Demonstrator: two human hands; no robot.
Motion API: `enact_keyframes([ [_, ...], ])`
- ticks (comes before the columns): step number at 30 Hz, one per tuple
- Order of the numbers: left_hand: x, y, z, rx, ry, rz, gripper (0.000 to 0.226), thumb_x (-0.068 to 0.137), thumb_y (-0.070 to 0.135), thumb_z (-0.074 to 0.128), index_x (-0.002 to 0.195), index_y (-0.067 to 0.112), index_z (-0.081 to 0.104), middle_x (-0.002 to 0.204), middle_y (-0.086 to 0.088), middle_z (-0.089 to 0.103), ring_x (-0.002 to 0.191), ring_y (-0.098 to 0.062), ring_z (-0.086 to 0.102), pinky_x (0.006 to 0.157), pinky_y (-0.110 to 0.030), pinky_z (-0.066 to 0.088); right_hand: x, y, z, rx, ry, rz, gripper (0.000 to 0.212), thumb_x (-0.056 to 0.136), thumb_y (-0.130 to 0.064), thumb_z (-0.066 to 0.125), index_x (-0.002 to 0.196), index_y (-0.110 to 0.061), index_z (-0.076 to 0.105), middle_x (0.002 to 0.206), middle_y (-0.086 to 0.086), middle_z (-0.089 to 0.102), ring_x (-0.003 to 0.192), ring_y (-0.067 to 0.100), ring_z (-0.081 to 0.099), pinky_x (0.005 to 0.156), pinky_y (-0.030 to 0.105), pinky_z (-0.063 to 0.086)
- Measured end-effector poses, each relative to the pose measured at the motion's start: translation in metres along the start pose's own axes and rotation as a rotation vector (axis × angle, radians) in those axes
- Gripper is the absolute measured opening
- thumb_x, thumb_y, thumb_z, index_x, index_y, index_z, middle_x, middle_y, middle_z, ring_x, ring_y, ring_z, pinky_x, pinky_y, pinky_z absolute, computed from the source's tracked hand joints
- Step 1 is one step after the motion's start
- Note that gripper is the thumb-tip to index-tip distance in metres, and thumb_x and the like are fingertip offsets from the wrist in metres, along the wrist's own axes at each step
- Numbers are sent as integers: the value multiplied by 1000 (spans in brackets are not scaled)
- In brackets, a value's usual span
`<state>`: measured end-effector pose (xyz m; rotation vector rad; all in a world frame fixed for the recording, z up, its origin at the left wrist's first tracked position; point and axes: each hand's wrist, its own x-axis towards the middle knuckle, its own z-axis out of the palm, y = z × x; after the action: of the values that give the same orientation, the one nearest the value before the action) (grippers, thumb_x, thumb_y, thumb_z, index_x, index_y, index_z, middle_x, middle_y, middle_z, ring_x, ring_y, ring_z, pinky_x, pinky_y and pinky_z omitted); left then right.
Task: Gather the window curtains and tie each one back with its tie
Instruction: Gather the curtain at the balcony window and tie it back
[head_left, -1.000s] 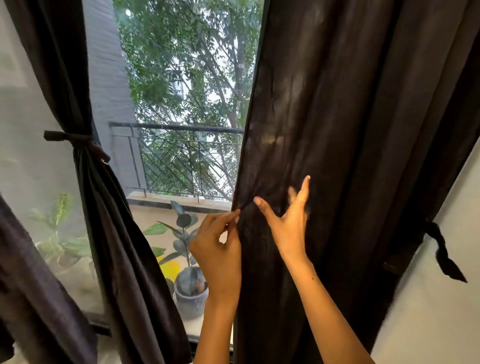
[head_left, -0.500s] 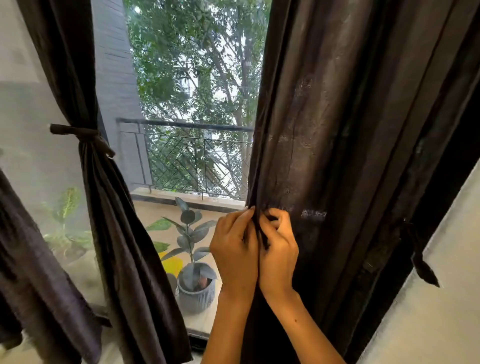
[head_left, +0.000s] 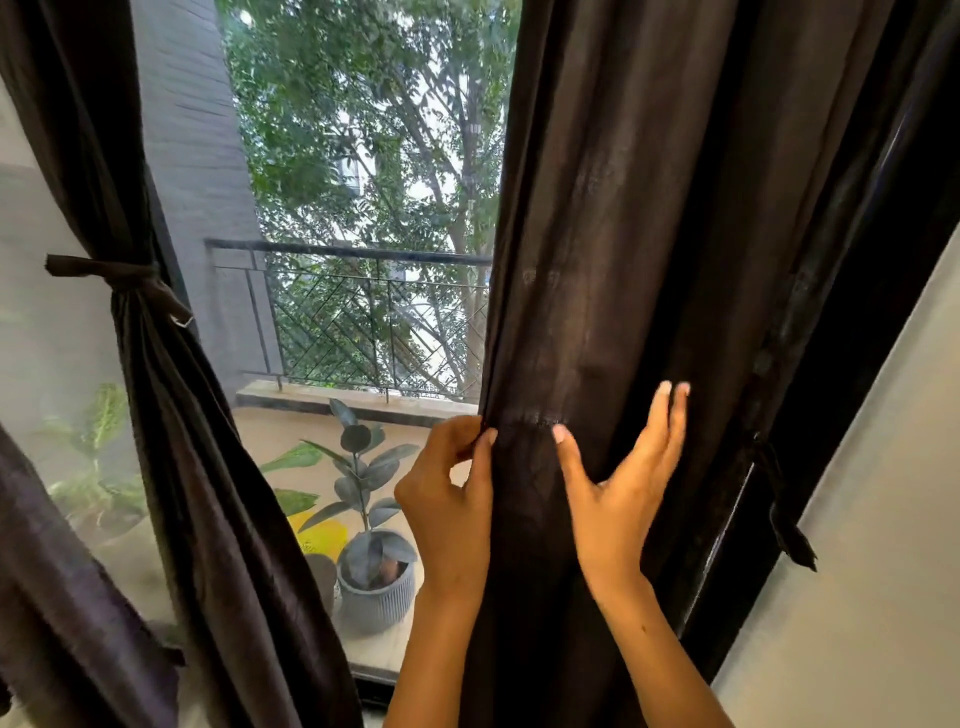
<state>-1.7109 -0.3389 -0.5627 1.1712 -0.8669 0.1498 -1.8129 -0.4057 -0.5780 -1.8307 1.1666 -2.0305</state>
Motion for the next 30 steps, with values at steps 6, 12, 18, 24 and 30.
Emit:
enact_keyframes([
  [6,0,-9,-2,80,-36,156,20,78,-7,66,85,9,74,85,1,72,80,-11,67,74,-26,52,-4,0,12,-66,-52,-143,21,87,-16,67,72,-5,57,79,0,55,67,3,48,62,21,44],
  [12,-2,-4,-2,58,-89,181,19,77,2,67,93,8,76,89,-1,74,80,-7,69,75,-21,54,-34,-12,25,15,-321,10,8,89,-27,53,91,-26,61,92,-7,66,79,12,64,71,42,54],
  [18,-1,-6,-4,47,-131,114,18,79,7,75,96,12,76,90,3,74,82,-1,68,76,-15,51,-39,-11,17,-152,-539,-252,37,87,-10,58,124,-9,59,127,6,53,110,18,58,88,31,52],
  [24,4,-11,-10,-13,-43,26,24,84,7,70,91,29,65,81,11,70,75,-1,66,73,-14,50,-19,2,3,-81,-15,-97,63,92,-37,54,147,-13,33,159,11,14,147,24,11,118,41,18],
  [30,6,-19,-11,49,-57,68,30,82,2,69,80,31,62,75,12,67,73,-5,66,68,-31,52,11,11,18,264,-159,322,110,69,-58,71,152,-32,3,155,7,27,139,4,31,112,22,28],
])
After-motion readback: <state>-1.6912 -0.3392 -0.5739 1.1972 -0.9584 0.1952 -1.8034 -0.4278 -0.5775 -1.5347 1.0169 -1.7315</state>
